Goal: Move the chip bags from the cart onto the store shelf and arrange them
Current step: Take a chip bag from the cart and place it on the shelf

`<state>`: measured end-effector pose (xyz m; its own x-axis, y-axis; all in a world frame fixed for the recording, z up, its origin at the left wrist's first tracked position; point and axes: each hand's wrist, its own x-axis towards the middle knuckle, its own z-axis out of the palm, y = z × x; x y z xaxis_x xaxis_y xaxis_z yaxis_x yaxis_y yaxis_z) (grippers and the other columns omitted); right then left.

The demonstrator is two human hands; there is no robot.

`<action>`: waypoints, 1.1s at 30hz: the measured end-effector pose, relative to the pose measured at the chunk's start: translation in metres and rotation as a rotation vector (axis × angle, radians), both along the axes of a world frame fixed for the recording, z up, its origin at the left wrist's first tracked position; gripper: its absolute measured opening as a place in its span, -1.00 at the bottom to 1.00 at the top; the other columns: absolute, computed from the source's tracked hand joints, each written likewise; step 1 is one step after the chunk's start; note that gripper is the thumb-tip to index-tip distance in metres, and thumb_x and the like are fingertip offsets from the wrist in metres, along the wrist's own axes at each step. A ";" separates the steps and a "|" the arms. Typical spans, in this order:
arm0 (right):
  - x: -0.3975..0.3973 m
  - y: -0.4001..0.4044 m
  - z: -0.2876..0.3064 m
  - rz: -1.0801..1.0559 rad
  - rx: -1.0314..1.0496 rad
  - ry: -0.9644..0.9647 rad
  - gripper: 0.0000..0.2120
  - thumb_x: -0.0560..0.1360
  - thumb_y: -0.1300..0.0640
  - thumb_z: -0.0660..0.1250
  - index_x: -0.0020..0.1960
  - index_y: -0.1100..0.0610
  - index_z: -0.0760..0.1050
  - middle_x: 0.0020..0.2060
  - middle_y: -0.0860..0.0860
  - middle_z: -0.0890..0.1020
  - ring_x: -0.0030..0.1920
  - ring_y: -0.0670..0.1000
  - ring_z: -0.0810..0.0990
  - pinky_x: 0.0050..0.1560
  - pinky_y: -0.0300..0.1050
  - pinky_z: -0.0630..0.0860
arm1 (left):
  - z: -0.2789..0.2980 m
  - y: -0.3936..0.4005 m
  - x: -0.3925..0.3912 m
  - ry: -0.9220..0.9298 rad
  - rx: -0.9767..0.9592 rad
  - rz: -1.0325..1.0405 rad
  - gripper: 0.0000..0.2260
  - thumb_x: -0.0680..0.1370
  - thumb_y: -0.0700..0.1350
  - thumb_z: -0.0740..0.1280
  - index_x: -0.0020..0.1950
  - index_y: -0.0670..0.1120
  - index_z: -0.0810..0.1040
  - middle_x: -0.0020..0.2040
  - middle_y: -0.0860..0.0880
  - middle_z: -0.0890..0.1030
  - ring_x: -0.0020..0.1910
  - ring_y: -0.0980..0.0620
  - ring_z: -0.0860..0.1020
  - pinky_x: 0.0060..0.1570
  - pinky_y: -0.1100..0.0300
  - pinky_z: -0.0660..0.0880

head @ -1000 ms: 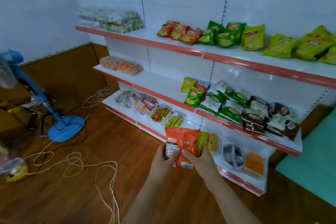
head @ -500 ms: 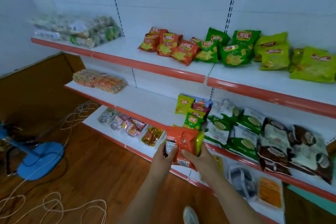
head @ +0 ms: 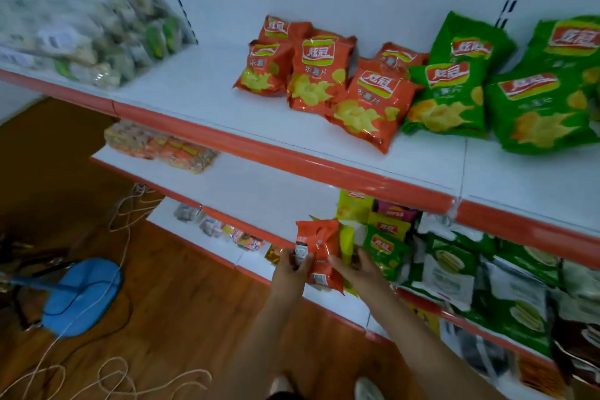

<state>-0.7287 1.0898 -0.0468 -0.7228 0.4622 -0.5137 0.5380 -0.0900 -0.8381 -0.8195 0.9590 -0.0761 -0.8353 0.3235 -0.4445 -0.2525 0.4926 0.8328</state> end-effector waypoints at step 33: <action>-0.120 0.049 -0.143 -0.106 0.277 -0.222 -0.44 0.60 -0.05 0.20 0.53 0.04 0.13 0.46 0.06 0.35 0.42 0.12 0.35 0.36 -0.05 0.27 | -0.212 0.135 -0.181 -0.219 0.049 -0.171 -0.11 0.24 0.48 0.34 0.43 0.02 0.29 0.26 -0.09 0.56 0.19 -0.11 0.59 0.18 -0.11 0.56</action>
